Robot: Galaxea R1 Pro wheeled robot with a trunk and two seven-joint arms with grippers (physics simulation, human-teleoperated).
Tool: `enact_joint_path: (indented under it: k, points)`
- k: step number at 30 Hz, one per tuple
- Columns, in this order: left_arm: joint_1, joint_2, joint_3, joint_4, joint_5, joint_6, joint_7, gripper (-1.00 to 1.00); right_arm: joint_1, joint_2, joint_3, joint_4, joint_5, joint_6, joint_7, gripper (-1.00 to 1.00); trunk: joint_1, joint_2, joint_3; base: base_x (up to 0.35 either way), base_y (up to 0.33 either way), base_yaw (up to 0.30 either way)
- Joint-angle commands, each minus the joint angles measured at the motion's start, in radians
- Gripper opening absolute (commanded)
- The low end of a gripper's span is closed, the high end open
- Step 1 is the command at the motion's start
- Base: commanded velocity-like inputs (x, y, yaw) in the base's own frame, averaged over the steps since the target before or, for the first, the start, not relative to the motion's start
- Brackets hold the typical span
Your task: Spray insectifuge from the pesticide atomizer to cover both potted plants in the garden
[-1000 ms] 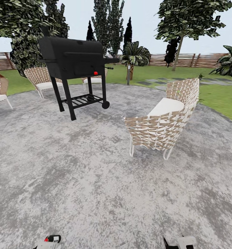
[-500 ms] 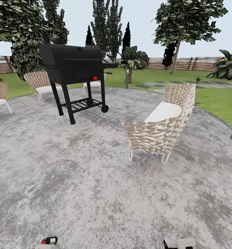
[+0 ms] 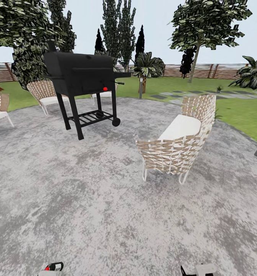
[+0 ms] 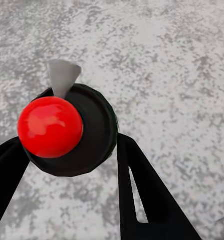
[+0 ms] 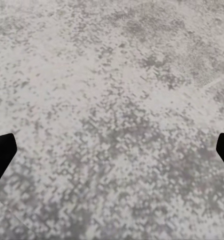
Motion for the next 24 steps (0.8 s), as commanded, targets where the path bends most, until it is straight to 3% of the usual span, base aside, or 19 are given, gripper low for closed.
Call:
enact_joint_path:
  k: [1,12,24]
  points:
    - [-0.001,0.001,-0.005,0.001,0.011,-0.002,-0.006,-1.00,-0.001,0.000,-0.003,0.001,0.007,-0.003,0.000,1.00,-0.004,0.007,0.003,0.000,0.000,-0.006]
    - [-0.001,-0.002,-0.006,0.001,0.015,-0.002,-0.006,-1.00,-0.001,0.001,-0.002,0.001,0.007,-0.003,0.000,1.00,-0.012,0.021,0.023,0.016,0.000,-0.080]
    - [-0.001,-0.003,-0.006,0.001,0.017,-0.002,-0.006,-1.00,-0.001,0.003,-0.002,-0.004,0.006,-0.003,-0.001,1.00,-0.012,0.021,0.030,0.298,0.017,-0.040]
